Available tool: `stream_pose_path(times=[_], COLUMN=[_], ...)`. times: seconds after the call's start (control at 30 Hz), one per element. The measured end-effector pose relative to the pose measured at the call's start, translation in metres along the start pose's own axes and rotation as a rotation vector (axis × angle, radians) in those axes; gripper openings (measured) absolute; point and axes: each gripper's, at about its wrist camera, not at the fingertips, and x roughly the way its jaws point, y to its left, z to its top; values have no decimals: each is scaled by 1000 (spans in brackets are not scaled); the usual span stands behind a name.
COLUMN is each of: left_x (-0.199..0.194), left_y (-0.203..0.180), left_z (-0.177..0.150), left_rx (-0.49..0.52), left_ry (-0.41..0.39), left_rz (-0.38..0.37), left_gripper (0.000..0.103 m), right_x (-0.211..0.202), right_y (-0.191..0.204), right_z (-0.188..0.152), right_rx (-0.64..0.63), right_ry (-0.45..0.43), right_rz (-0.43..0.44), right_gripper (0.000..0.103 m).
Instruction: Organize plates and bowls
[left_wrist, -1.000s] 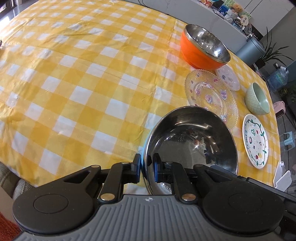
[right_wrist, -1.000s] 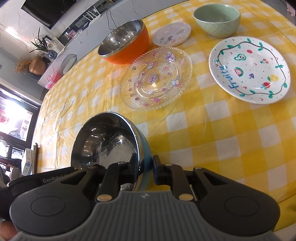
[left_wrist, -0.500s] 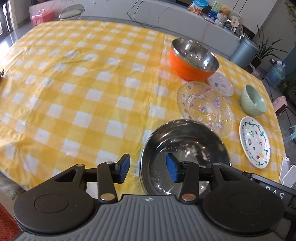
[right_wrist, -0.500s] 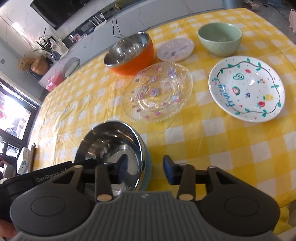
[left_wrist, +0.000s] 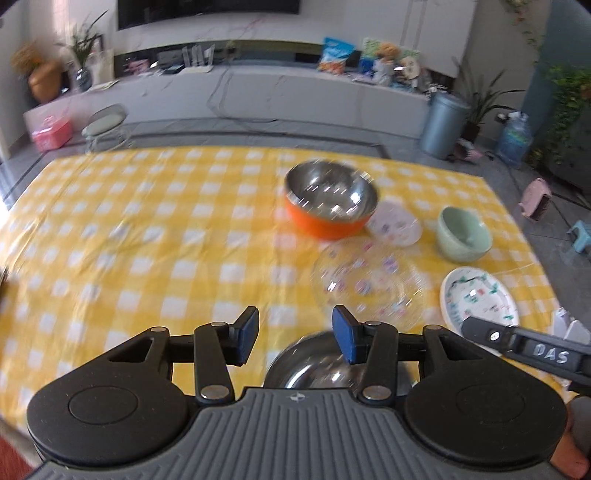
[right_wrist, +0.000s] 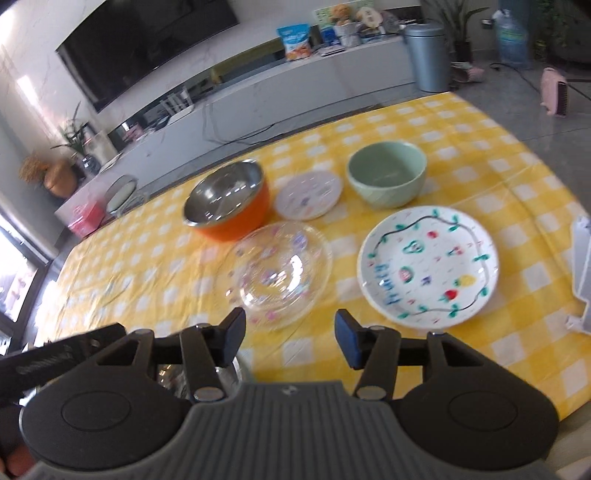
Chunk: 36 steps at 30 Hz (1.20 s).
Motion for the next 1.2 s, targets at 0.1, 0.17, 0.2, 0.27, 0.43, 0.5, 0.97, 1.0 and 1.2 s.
stream_pose_path(times=[0.1,0.17,0.2,0.27,0.43,0.5,0.97,1.0,1.2], left_x=[2,6,8,13,30,39,132,139,169], left_y=[-5,-8,-9,-11,-16,-19,6,8,26], left_z=[16,27,33,46,71,79,129,129,131], left_rx=[26,29,28,25,40,72,-9,-9,-40], left_ry=[0,3,4,-2,-26,-29,42,59,109], left_rz=[-54,-82,-90,-102,-109,-104,-99,-90,-41], left_gripper=[52,52,52,54,69,69,70,69,64], right_x=[1,0,0,0,8,16,117,125,170], right_y=[-3,-2,0,4,15,19,30,32,46], right_z=[13,22,28,39,70,82,158,161,160], right_rx=[20,25,23,18,4,7,16,20,-1], right_ry=[-6,-17,-26,-45,-62,-54,80,98,185], right_rz=[-12,-13,-14,-20,-11,-12,-47,-47,-55], right_gripper=[53,54,57,58,59,59,55,54,43])
